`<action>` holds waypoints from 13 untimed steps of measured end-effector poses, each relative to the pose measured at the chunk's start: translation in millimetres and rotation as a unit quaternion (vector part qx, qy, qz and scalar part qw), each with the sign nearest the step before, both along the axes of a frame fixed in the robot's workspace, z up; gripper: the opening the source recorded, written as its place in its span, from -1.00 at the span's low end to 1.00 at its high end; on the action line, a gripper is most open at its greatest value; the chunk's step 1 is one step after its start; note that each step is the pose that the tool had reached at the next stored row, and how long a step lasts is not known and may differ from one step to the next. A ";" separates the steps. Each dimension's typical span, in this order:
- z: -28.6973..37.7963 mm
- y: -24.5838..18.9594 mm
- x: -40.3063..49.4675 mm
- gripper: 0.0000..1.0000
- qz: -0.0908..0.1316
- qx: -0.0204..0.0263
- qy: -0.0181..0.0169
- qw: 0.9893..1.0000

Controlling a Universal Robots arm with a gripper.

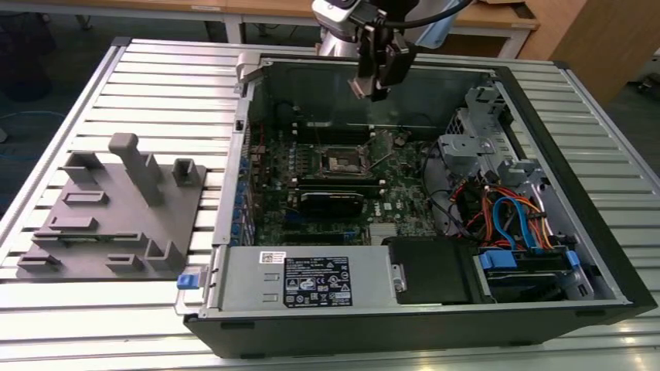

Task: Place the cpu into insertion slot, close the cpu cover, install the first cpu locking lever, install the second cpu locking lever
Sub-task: 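Place the cpu into insertion slot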

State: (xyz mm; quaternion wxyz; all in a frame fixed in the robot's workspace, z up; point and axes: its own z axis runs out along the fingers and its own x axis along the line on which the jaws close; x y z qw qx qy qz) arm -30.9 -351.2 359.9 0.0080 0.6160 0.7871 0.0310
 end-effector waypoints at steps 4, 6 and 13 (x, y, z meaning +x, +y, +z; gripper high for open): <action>-2.3 0.0 0.0 0.07 -0.008 -0.001 0.003 1.000; -3.6 0.0 0.0 0.07 -0.012 -0.001 0.004 1.000; -8.5 0.0 0.0 0.07 -0.021 -0.002 0.007 1.000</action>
